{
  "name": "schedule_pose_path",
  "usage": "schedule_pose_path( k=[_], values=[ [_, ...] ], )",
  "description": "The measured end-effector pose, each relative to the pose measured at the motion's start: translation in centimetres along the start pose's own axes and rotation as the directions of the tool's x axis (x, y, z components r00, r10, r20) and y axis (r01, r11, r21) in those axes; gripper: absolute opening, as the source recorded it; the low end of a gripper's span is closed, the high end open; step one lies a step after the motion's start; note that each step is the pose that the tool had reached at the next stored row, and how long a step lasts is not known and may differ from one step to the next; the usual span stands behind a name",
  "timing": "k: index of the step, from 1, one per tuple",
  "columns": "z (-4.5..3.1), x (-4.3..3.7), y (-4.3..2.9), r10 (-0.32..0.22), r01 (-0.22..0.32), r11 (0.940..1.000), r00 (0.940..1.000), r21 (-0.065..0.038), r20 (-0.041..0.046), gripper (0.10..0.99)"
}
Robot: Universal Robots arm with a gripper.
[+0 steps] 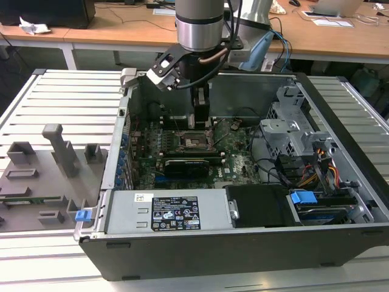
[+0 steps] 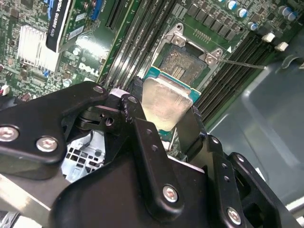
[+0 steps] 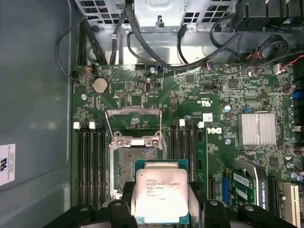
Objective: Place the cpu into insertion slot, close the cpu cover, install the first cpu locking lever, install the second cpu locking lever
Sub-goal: 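Place the cpu into insertion slot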
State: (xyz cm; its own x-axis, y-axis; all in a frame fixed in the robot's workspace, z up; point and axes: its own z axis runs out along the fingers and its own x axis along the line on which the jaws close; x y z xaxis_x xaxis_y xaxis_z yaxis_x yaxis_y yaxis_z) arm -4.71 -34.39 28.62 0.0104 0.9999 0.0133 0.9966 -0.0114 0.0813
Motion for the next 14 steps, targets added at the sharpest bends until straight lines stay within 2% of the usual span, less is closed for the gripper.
schedule_pose_path(
  k=[3, 14],
  values=[
    [0.61, 0.06, -0.05, -0.039, 0.039, 0.9992, 0.9992, 0.0, -0.0031, 0.529],
    [1.99, 0.05, -0.16, -0.04, 0.04, 0.9992, 0.9992, 0.0, -0.0021, 0.529]
  ],
)
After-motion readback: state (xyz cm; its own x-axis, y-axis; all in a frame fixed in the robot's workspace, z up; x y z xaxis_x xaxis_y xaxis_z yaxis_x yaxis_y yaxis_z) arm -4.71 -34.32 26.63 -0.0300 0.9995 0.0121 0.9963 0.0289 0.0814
